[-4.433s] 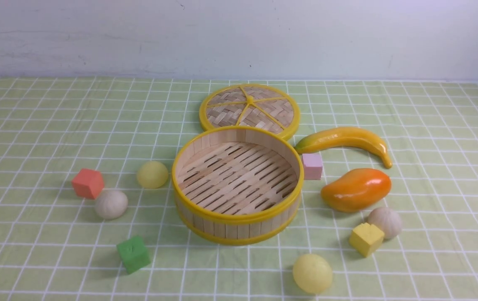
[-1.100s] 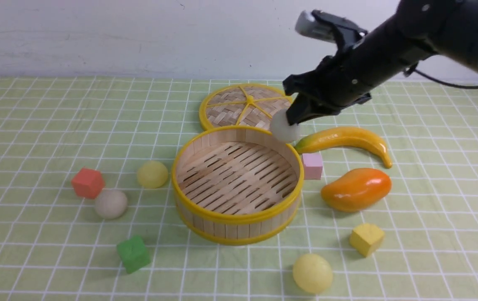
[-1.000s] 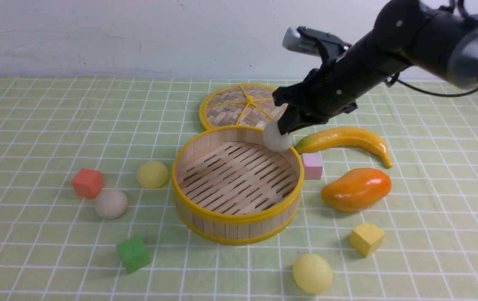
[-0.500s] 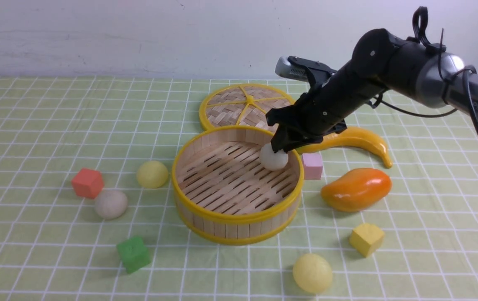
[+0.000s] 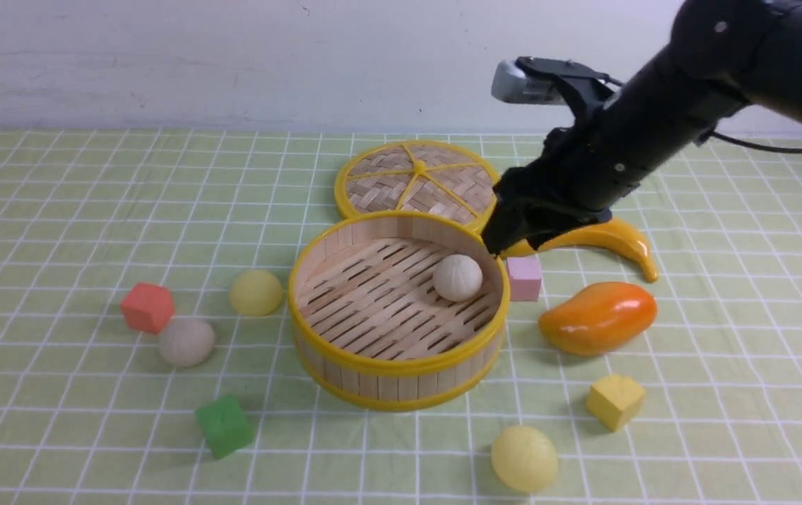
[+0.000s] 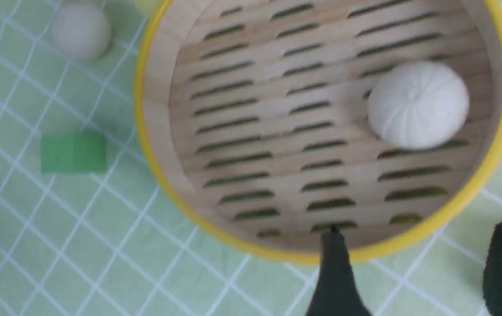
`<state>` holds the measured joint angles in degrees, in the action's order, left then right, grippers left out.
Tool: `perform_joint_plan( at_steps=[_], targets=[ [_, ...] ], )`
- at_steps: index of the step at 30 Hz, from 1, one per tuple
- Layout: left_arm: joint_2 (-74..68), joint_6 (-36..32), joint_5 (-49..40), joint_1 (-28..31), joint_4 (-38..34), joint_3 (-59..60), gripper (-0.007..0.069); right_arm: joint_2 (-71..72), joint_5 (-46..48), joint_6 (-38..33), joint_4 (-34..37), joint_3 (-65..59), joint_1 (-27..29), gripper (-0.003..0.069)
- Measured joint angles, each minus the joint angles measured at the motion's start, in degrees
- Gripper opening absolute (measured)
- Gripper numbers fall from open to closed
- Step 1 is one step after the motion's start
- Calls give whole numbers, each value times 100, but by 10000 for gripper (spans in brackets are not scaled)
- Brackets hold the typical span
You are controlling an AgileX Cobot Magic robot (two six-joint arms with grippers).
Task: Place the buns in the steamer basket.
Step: Use the right arm to grab a steamed stuffed bun
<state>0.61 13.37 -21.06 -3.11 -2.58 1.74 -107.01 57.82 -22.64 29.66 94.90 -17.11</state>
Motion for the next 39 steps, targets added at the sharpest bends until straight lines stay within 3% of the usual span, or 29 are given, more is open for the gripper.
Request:
perform_joint_plan(
  at_steps=[2,7,10,14,22,39],
  targets=[
    [0,0,0,0,-20,0,238,604,-193,-405,4,-1072,-13,419],
    [0,0,0,0,-25,0,238,1033,-284,-301,-455,-2234,-296,389],
    [0,0,0,0,-40,0,238,1034,-187,380,-1355,-2661,-808,353],
    [0,0,0,0,-40,0,238,1020,-397,1102,-1810,-2733,-1068,311],
    [0,0,78,0,-40,0,238,928,-737,1298,-1795,-2739,-1141,248],
    [0,0,120,0,-57,0,238,329,-1149,1242,-1199,-2750,-1141,245]
  ],
)
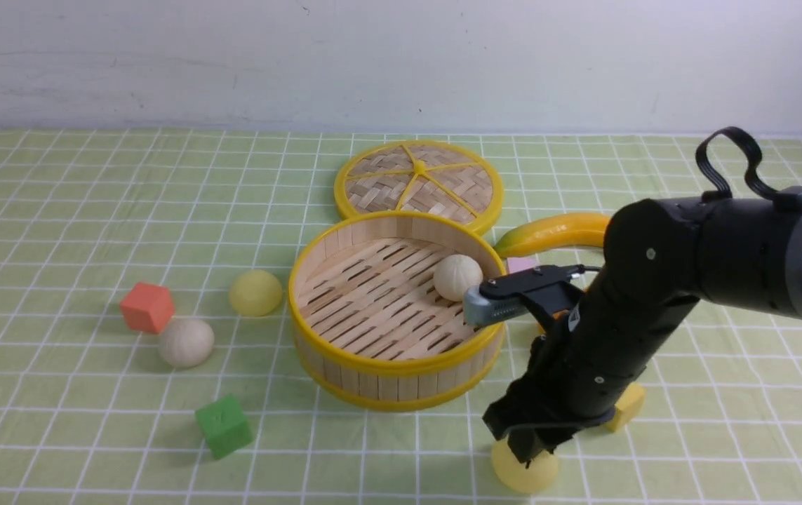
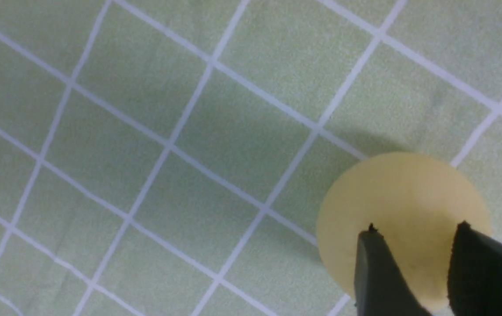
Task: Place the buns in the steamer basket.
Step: Use the right arm to grab a steamed stuffed bun, then use the right arm to put the steamed stuffed bun into the steamer
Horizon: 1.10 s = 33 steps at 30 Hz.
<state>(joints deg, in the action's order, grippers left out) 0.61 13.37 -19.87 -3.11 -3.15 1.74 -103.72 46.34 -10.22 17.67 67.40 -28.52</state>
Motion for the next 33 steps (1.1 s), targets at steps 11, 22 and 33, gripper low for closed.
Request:
perform_joint_plan(
  at_steps=[11,22,33],
  targets=[
    [0,0,6,0,-5,0,238,-39,67,117,-280,0,0,20],
    [0,0,6,0,-39,0,238,414,424,360,-377,419,0,-10],
    [0,0,6,0,-46,0,238,-314,149,360,95,2366,0,-10]
  ],
)
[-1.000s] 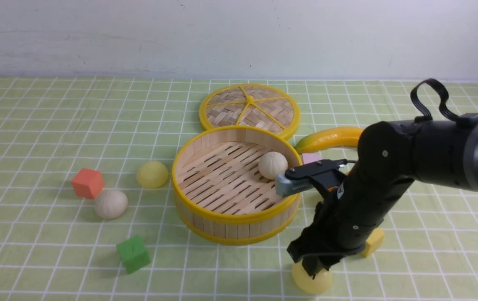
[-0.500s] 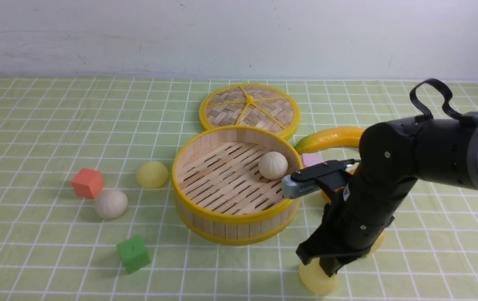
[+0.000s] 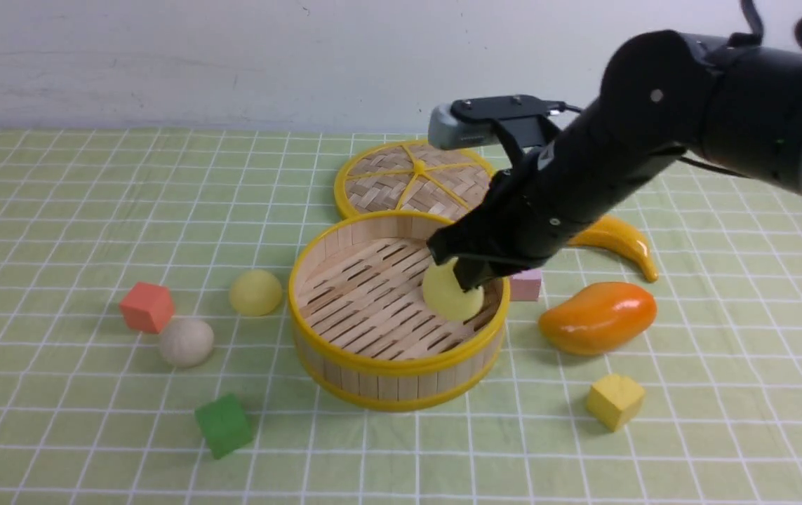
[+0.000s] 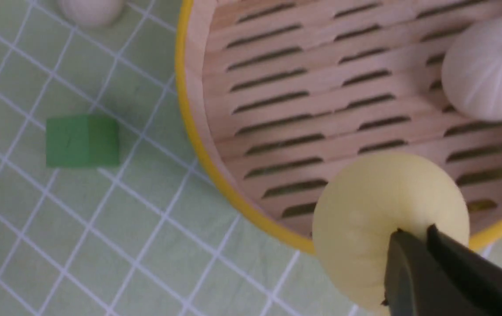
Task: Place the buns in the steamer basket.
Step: Use the right arm to put the steamed stuffed bun into the steamer, then use the left arm to grab a steamed stuffed bun
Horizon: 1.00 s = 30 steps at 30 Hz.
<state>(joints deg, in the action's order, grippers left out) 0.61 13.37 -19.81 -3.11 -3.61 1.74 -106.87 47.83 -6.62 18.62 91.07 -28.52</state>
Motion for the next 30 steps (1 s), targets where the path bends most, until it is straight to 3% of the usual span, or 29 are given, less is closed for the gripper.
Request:
perform_joint_plan(
  at_steps=[6,10,13,18,19,20,22,27,30],
  targets=[
    [0,0,0,0,-2,0,238,-1003,-98,0,232,547,0,-8],
    [0,0,0,0,-2,0,238,-1316,-230,40,252,622,-5,37],
    [0,0,0,0,-2,0,238,-1323,-336,46,252,622,-5,130],
    [0,0,0,0,-14,0,238,-1268,-275,46,220,650,-5,370],
    [0,0,0,0,-14,0,238,-1268,-275,46,220,650,-5,370],
    [0,0,0,0,-51,0,238,-1138,-146,46,147,650,-5,437],
    [0,0,10,0,-107,0,238,-934,5,46,0,650,-5,489],
    [0,0,416,0,-511,0,238,-20,507,46,-610,650,-5,521],
    [0,0,895,0,-960,0,238,727,793,46,-739,650,-5,482]
  ],
)
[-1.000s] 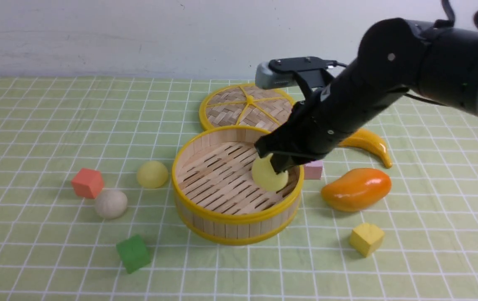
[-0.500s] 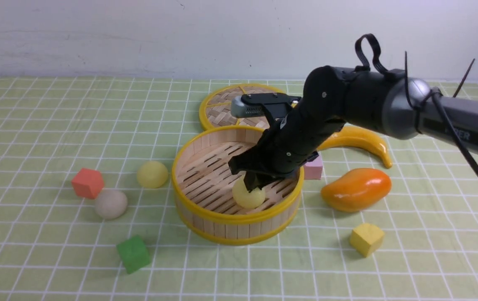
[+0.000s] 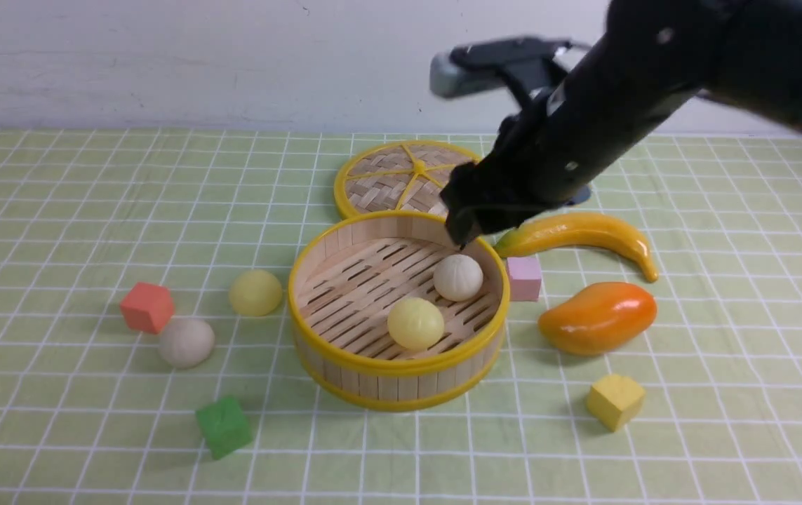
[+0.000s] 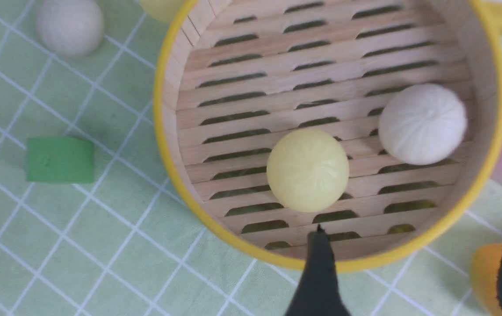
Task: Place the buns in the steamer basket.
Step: Use the left arm to grab a steamed stuffed bun
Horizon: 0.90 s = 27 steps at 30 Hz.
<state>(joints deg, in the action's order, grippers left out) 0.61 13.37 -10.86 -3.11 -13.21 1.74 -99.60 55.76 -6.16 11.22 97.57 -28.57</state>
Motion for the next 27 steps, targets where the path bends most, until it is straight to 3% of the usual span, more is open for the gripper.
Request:
perform_joint_plan(
  at_steps=[2,5,7,11,18,23,27],
  targets=[
    [0,0,160,0,-140,0,238,384,72,0,-4,7,0,449],
    [0,197,634,0,-816,0,238,1419,181,0,-111,-41,0,270],
    [0,274,849,0,-1113,0,238,1819,199,0,-220,-178,0,192],
    [0,285,1281,0,-1291,0,238,2725,53,0,-551,-891,0,0],
    [0,183,1482,0,-1249,-201,238,4400,-1359,0,-754,-3123,0,-20],
    [-32,-304,365,0,-848,-1232,238,5718,-2833,0,-774,-5072,0,-20],
    [-906,-596,-842,0,-559,-2654,238,6778,-4182,0,-774,-6509,0,-18]
  ],
)
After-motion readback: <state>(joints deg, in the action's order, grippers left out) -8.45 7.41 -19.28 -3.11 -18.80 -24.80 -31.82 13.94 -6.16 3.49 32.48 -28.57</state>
